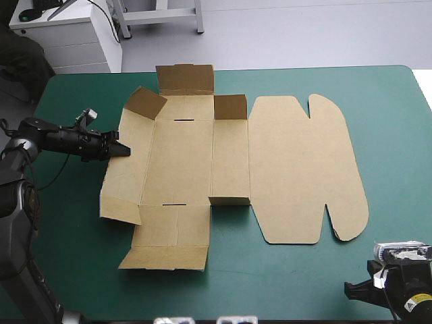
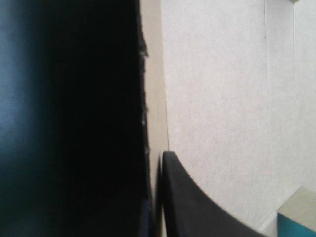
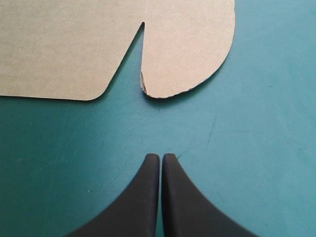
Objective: Fold the box
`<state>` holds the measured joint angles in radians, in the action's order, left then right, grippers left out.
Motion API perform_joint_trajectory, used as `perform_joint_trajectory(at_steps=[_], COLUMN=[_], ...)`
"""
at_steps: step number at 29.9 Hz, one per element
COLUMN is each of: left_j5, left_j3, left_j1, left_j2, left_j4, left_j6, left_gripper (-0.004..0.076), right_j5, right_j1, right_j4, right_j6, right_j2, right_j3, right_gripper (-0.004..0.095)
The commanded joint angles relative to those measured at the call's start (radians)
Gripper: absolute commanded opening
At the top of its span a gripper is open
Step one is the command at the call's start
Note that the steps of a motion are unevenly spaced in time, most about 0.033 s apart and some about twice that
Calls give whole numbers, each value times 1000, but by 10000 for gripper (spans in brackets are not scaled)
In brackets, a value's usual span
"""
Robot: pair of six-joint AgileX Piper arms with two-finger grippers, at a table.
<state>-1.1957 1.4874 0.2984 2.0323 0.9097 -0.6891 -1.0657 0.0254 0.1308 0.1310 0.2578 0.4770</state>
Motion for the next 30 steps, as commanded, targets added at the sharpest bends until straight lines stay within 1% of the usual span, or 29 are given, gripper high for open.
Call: perform_joint_trajectory(at_steps=[1, 7, 14, 19, 26, 30], left_j5=[-100, -100, -92, -82, -34, -36], left_j3=[54, 162, 327, 427, 506, 513], left_j1=[-45, -141, -274, -403, -589, -690], left_j2=[-112, -186, -202, -202, -202, -205], left_j4=[-89, -238, -427, -601, -732, -801], left_j6=[-47, -141, -146, -195, -255, -279], left_gripper=[11, -7, -8, -8, -8, -8], right_j5=[59, 59, 59, 59, 59, 59], right_j1=[-3, -3, -3, -3, -3, -3], right_j4=[-2, -2, -2, -2, -2, -2], right_j6=[10, 10, 10, 10, 10, 10], right_j2=[16, 16, 16, 16, 16, 16], right_j3=[27, 27, 27, 27, 27, 27], right_gripper=[0, 0, 0, 0, 0, 0])
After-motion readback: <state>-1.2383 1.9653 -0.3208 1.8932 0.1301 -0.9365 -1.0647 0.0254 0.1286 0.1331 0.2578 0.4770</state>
